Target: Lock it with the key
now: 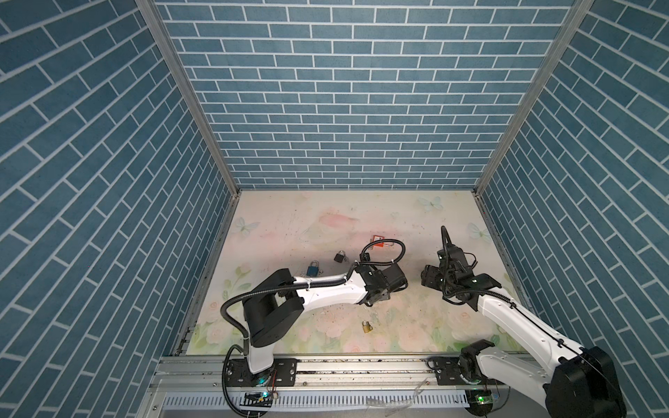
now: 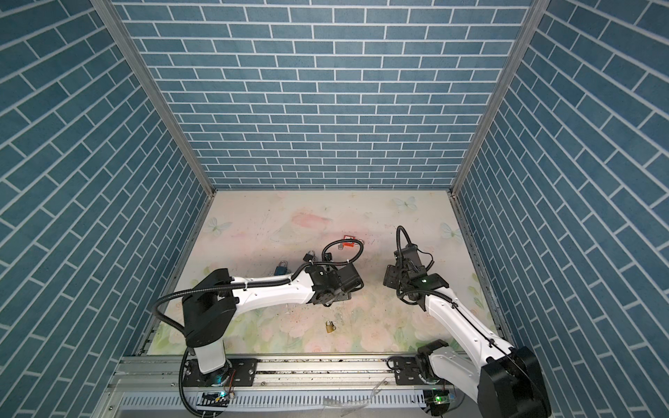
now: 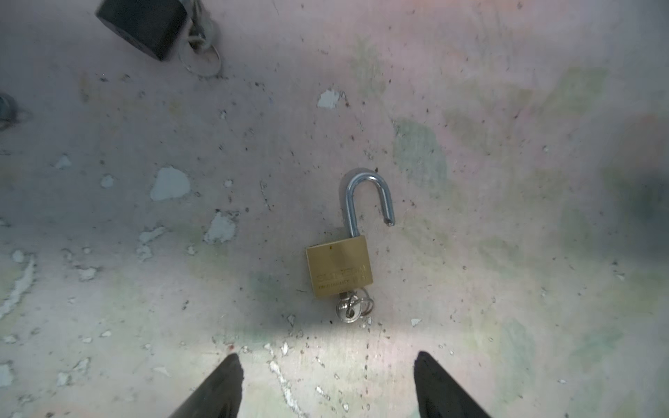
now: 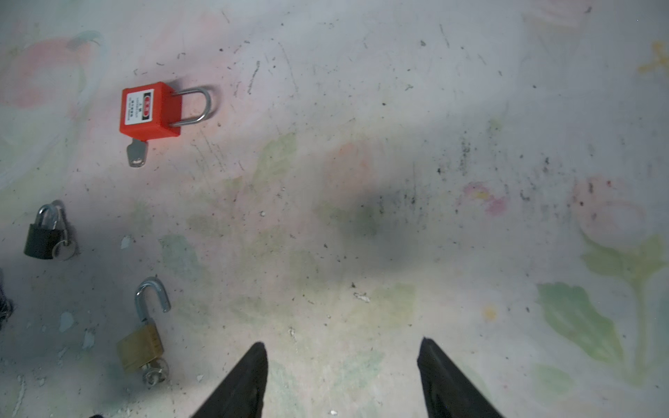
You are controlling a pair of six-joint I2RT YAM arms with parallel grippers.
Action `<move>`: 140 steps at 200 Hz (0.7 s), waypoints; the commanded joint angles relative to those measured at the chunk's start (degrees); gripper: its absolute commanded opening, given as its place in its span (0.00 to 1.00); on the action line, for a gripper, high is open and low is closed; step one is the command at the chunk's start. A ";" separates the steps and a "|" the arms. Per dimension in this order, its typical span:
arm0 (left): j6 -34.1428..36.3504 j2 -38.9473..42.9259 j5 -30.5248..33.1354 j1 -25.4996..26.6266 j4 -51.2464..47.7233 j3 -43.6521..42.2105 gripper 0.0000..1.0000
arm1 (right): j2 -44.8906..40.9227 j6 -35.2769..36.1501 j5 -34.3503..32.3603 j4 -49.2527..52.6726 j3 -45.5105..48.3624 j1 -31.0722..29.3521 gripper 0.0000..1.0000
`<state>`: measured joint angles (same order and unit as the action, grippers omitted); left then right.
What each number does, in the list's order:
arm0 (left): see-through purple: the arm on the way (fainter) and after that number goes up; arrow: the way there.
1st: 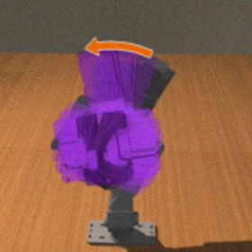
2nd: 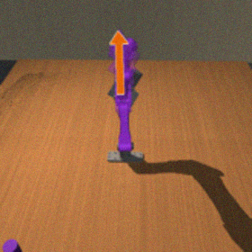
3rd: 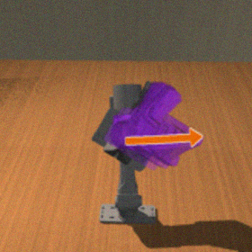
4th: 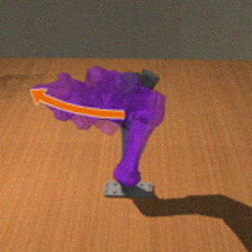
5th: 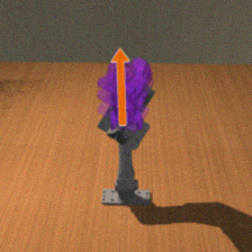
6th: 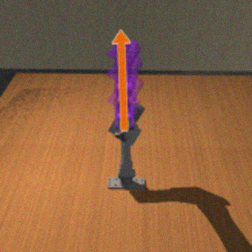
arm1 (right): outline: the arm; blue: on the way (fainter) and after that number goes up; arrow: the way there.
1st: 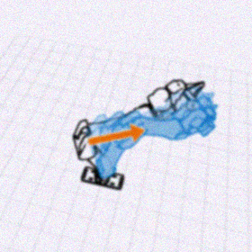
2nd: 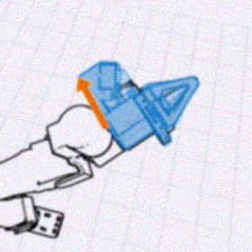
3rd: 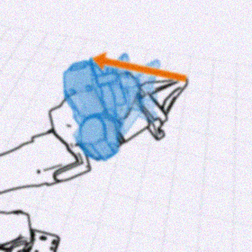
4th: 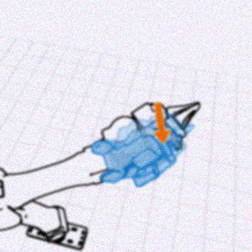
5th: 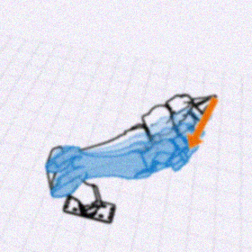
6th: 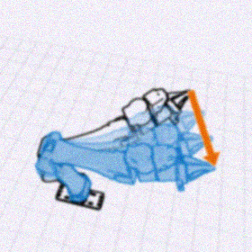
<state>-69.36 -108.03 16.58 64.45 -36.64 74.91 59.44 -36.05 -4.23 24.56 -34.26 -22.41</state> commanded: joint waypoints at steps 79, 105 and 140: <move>1.34 -9.34 0.91 -2.82 -4.18 5.86 0.63 | 0.02 2.13 7.39 -4.60 3.51 3.10 0.67; 2.90 -10.98 0.91 -3.71 -3.88 6.67 0.61 | 0.82 2.29 7.39 -5.02 3.16 3.15 0.67; 3.71 -13.07 0.06 -4.08 -4.72 8.29 0.61 | 1.68 2.48 7.40 -5.59 2.72 3.34 0.67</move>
<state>-66.70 -118.15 16.27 60.66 -39.38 82.17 60.34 -35.46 2.90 19.88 -30.68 -19.46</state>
